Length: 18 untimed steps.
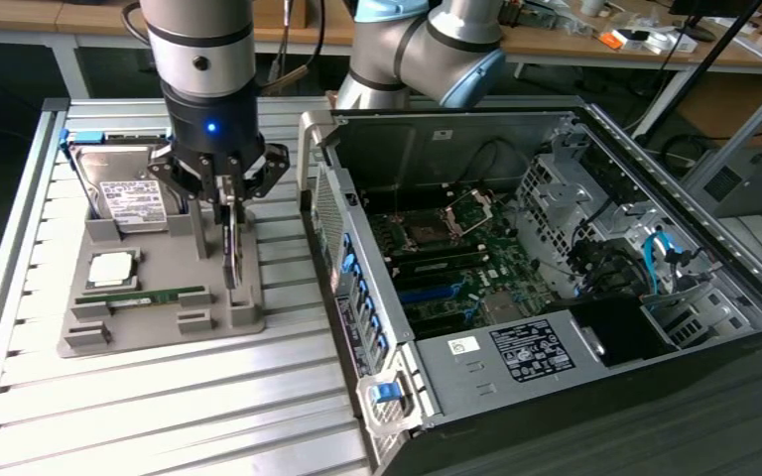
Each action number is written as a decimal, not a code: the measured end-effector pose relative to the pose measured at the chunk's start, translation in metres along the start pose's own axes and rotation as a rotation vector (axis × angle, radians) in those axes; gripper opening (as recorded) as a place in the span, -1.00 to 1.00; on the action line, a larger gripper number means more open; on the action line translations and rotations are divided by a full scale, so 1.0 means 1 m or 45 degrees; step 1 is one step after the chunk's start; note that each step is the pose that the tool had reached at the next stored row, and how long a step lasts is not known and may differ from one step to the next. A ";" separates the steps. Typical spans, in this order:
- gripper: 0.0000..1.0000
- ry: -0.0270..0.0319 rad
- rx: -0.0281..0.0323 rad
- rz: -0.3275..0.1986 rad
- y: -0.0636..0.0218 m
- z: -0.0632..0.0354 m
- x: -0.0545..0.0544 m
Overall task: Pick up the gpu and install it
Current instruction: 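Pick up the gpu and move the gpu toward the slot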
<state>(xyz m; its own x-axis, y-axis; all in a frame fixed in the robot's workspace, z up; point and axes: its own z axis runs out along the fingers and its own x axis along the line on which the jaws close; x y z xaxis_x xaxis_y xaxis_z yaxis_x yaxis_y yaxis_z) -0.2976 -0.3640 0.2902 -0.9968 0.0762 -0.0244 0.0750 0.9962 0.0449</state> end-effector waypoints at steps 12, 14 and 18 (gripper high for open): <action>-0.47 0.0001 -0.0009 0.000 0.0002 -0.0040 0.000; -0.47 0.0001 -0.0015 0.000 0.0002 -0.0045 0.000; -0.47 0.0001 -0.0018 0.000 0.0003 -0.0059 0.000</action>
<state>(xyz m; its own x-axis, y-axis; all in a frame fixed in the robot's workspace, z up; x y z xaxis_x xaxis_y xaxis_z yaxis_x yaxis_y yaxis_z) -0.2976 -0.3640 0.2961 -0.9968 0.0763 -0.0243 0.0751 0.9961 0.0463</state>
